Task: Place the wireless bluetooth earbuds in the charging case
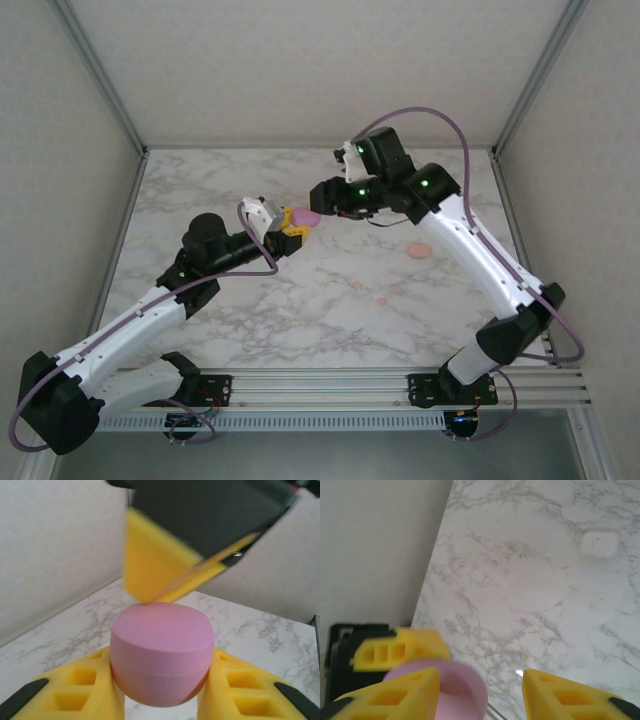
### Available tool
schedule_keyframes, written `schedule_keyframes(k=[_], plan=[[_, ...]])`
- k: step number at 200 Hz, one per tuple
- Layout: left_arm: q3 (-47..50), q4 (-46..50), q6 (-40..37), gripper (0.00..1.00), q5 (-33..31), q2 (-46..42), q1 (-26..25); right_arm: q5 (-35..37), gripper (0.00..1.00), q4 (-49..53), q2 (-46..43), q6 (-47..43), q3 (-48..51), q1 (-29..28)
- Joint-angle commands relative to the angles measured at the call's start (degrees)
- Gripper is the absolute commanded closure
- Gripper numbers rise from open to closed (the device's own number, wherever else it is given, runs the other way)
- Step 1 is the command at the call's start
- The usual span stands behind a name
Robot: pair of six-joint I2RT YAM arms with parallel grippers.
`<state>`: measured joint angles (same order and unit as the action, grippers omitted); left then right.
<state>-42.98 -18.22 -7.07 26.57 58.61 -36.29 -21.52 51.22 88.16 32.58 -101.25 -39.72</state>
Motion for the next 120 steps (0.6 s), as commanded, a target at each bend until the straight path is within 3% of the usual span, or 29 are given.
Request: schedule_keyframes(k=[1,41,54,96,120], plan=[[-1.50,-2.96,1.66,0.84,-1.68,-0.59,-0.36,-0.57,0.52,-2.12,-4.32,0.82,4.56,-0.20],[-1.66,6.17,2.84,0.84,-8.45,2.21,0.21,11.79,0.41,-6.16,-12.98,4.45,16.72,4.08],[0.64,4.96,5.24,0.84,-10.08,4.64,1.16,14.35,0.38,-7.61,-15.55,6.35,22.29,7.24],[3.14,-1.75,10.45,0.83,-14.70,18.55,1.93,11.17,0.38,-11.69,-17.89,9.85,35.44,15.01],[-1.37,0.98,11.58,0.84,-17.21,27.12,1.93,11.07,0.37,-13.25,-17.85,9.79,39.32,16.39]])
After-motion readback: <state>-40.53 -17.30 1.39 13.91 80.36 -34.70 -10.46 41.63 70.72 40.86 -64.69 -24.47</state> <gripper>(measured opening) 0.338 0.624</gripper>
